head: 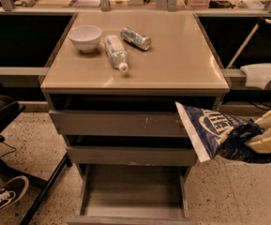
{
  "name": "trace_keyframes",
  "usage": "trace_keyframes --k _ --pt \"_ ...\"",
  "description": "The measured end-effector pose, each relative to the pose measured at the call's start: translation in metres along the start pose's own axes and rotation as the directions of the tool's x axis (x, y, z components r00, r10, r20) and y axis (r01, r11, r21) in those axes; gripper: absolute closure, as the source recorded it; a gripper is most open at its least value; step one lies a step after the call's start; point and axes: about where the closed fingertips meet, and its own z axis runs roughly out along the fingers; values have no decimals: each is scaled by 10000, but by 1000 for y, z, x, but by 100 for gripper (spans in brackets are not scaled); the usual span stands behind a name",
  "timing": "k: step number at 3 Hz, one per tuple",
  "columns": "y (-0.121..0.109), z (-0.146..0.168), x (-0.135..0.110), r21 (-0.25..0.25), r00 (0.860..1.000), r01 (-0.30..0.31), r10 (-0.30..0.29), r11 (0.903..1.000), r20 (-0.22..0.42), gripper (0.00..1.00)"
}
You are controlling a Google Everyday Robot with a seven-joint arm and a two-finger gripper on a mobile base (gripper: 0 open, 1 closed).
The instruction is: Place blue chip bag into bottom drawer
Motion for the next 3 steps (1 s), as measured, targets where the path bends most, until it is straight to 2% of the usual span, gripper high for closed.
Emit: trace_keyframes --k 1,2,3 --pt "12 23 4 240 9999 51 -55 9997 161 100" --pt "48 81 5 148 9884 191 -211 9997 1506 100" --pt "89 157 7 -373 9575 -280 376 9989 2860 100"
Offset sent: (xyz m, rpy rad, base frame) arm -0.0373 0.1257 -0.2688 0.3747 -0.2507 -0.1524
